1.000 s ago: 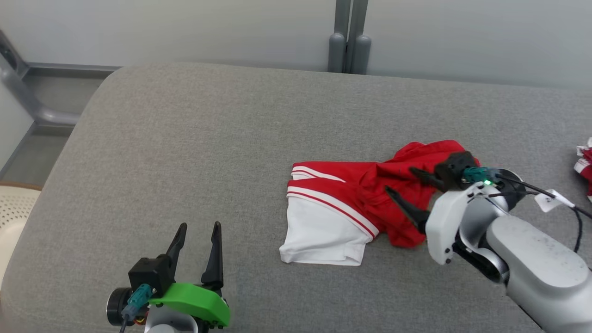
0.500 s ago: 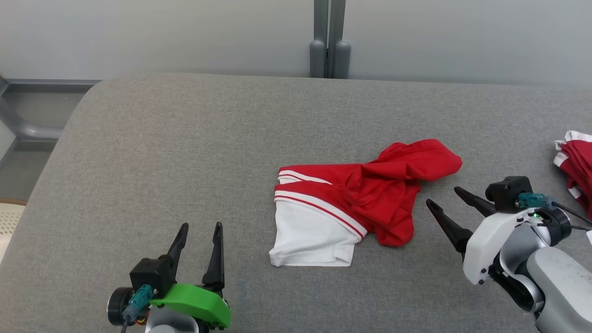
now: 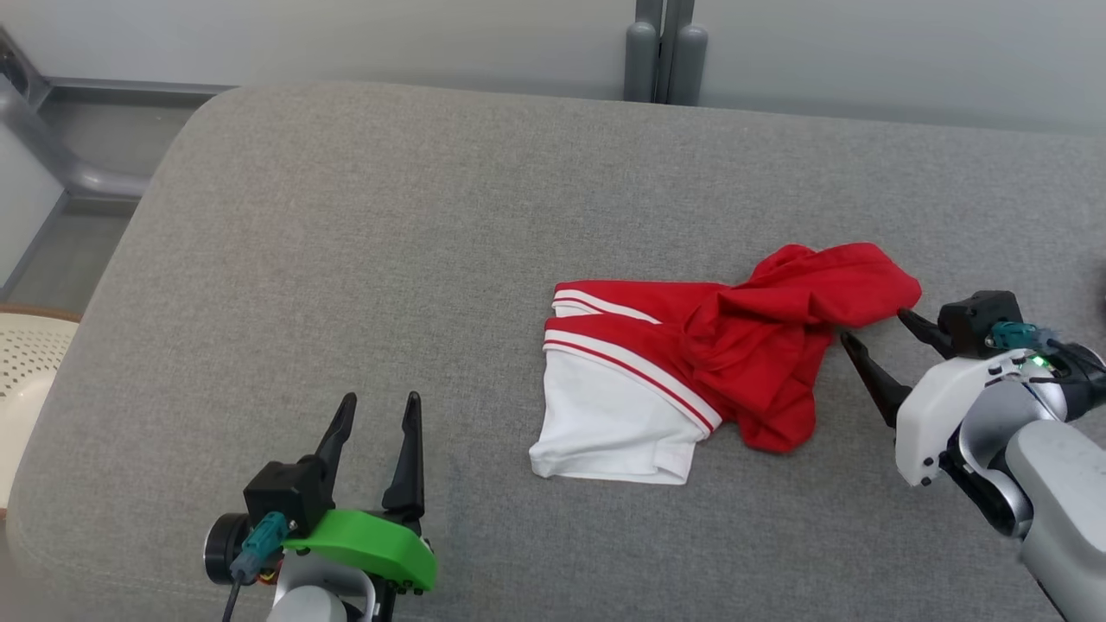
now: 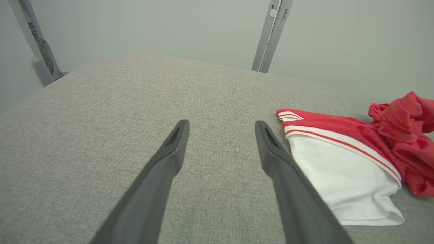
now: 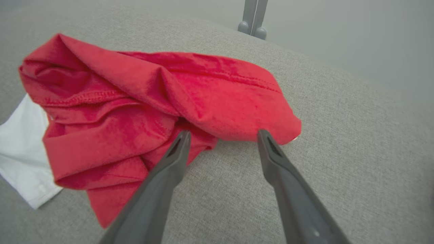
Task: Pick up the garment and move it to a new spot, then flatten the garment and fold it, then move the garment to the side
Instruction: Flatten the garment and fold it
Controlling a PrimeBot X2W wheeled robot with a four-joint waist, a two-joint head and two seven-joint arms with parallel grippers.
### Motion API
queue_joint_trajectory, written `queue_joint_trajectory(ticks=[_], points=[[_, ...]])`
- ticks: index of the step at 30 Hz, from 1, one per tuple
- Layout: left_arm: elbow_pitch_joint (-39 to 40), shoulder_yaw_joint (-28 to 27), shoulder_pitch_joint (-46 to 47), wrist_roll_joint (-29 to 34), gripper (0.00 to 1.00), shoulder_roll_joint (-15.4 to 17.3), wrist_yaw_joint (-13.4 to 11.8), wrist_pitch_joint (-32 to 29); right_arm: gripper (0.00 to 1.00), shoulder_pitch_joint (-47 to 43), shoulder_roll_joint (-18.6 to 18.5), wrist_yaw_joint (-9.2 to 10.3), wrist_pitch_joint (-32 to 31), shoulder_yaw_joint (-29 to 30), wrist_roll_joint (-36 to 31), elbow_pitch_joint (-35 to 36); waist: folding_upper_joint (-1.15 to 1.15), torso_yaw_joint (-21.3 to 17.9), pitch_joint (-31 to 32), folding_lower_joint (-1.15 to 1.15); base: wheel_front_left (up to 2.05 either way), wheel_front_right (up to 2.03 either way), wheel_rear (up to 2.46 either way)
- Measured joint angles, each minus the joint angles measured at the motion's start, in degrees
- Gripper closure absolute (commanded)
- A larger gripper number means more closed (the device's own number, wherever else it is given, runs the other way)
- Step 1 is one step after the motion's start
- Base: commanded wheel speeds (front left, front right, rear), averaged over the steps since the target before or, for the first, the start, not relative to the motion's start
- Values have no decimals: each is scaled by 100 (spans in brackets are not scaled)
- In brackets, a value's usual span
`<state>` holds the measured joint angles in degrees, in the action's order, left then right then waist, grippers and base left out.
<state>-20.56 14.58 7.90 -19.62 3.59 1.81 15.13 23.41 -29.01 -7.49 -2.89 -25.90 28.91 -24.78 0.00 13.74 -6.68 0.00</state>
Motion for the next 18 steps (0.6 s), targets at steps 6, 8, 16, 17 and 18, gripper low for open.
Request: queue_joint_trajectory(ticks=[6,8,16,17,18], points=[[8,13,121,0,0,-27,4,0,0,511,-38,0,88,-444,-165,-476,0,149,-240,0,0,0,0],[7,12,141,0,0,-33,4,0,100,659,-60,-1,134,-586,-238,-612,0,199,-293,0,0,0,0],[18,36,161,-18,0,-53,3,0,100,1213,-227,-1,432,-613,-299,-727,0,378,-450,0,0,0,0],[22,49,164,-52,0,-55,3,0,100,1329,-260,0,410,-621,-299,-710,0,397,-480,0,0,0,0],[29,74,171,-58,0,-57,3,0,100,1473,-301,-1,353,-653,-300,-687,0,416,-515,0,0,0,0]])
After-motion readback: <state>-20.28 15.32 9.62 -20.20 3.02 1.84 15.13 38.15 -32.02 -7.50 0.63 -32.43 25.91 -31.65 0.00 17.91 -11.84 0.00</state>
